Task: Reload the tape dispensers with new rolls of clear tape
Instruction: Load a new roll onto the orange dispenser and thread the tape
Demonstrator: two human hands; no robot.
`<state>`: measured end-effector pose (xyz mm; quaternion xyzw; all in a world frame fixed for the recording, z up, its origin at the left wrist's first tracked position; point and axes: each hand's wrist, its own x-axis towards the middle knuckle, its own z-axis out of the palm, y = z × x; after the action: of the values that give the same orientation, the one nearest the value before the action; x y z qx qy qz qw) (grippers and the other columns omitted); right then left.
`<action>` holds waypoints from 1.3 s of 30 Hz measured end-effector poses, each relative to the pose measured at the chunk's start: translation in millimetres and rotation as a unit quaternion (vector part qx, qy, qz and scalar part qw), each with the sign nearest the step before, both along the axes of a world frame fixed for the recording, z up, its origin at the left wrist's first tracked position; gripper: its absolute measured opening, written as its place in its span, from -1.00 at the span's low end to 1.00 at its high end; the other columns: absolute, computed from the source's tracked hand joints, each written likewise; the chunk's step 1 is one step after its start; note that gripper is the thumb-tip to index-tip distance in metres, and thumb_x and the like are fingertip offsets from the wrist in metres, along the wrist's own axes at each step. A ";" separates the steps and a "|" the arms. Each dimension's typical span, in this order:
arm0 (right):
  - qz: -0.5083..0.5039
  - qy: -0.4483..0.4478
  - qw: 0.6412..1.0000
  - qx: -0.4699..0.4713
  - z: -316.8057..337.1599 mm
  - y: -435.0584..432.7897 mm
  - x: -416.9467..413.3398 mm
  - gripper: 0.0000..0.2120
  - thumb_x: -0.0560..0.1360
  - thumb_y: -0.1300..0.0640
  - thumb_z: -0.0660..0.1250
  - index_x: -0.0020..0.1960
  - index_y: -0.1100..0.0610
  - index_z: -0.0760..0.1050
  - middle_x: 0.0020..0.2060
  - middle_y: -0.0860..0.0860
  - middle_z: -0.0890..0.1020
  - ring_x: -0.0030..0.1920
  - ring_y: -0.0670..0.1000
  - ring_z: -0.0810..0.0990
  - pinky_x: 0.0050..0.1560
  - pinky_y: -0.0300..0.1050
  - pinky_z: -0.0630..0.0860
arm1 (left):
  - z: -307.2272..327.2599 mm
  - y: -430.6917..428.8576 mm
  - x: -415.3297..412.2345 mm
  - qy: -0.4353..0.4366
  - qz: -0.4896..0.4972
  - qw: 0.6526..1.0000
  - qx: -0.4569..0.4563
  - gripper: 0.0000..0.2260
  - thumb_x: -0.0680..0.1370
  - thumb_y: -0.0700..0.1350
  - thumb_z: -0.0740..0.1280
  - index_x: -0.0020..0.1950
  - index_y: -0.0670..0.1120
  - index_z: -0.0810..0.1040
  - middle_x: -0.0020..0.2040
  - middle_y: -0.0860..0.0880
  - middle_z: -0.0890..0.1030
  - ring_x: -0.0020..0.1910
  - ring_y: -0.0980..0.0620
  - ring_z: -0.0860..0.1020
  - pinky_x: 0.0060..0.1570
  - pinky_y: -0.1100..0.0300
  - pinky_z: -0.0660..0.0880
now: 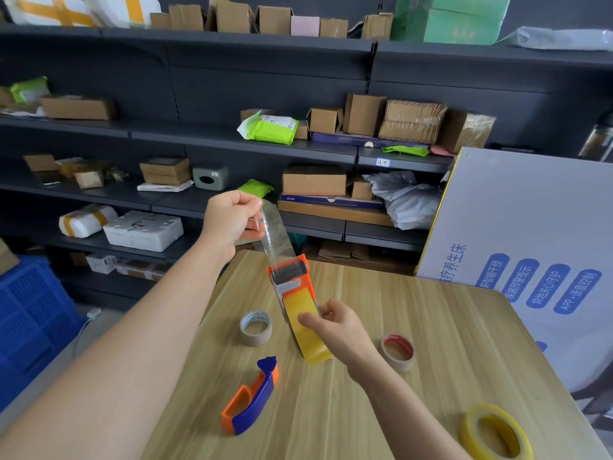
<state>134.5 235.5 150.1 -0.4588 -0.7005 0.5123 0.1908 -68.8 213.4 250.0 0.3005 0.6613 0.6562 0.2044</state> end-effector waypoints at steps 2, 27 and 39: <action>-0.020 0.045 0.999 -0.023 -1.8 -2.1 -0.7 -0.65 0.40 -0.15 0.38 -0.05 0.13 0.45 -0.20 0.00 0.52 -0.20 -0.04 0.48 -0.21 -0.13 0.42 | 1.3 1.6 -1.1 0.005 -0.003 1.000 0.001 -0.92 0.58 -0.23 0.31 -0.08 -0.15 0.59 -0.30 -0.08 0.56 -0.36 -0.02 0.57 -0.30 0.08 0.63; 0.071 0.107 0.991 -0.034 -10.9 0.3 1.6 -0.55 0.24 -0.18 0.39 -0.08 0.16 0.57 -0.21 0.06 0.63 -0.24 -0.09 0.59 -0.25 -0.24 0.50 | 11.5 5.7 -40.2 -0.034 0.128 0.991 -0.023 -0.80 0.54 -0.34 0.24 -0.23 -0.12 0.53 -0.31 -0.08 0.52 -0.47 0.00 0.51 -0.45 0.20 0.59; 0.087 0.201 0.976 0.009 -16.8 6.2 6.8 -0.32 0.15 -0.17 0.39 -0.01 0.38 0.49 -0.23 0.12 0.51 -0.22 0.03 0.50 -0.20 -0.05 0.41 | 12.4 2.8 -62.3 -0.039 0.177 0.983 -0.032 -0.81 0.51 -0.36 0.22 -0.18 -0.15 0.56 -0.30 -0.09 0.54 -0.46 0.00 0.51 -0.39 0.15 0.57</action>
<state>141.2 241.7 133.3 -0.2822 -0.6898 0.6021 0.2864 -131.1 216.2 262.4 0.1465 0.7165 0.6714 0.1200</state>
